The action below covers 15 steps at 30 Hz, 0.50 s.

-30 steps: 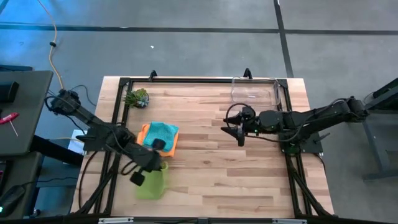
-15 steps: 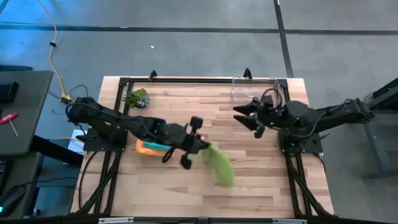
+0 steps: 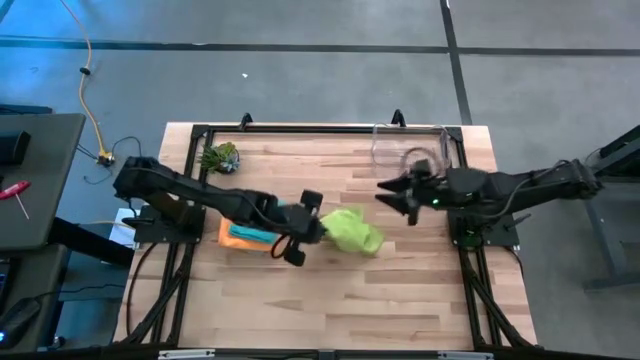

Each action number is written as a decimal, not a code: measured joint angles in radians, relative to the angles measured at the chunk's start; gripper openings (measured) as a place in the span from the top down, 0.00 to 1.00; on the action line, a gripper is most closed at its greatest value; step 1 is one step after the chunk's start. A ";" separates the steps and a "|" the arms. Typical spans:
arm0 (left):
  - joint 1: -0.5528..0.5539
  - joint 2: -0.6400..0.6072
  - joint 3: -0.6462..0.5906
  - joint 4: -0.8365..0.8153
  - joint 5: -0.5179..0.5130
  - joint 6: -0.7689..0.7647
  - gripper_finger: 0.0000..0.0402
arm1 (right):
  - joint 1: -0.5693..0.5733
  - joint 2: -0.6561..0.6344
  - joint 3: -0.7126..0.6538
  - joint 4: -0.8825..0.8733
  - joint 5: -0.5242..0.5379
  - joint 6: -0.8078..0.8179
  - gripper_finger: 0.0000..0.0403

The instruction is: Fold microfiber towels

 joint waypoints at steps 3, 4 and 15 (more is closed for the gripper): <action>-0.022 0.024 -0.075 0.029 0.003 -0.100 1.00 | 0.000 0.074 0.000 -0.094 -0.003 0.055 0.44; -0.032 0.033 -0.101 0.027 0.008 -0.136 1.00 | 0.000 0.105 0.000 -0.121 -0.008 0.066 0.44; -0.144 0.235 -0.197 0.176 0.064 -0.380 1.00 | 0.000 0.453 -0.001 -0.106 -0.072 0.080 0.44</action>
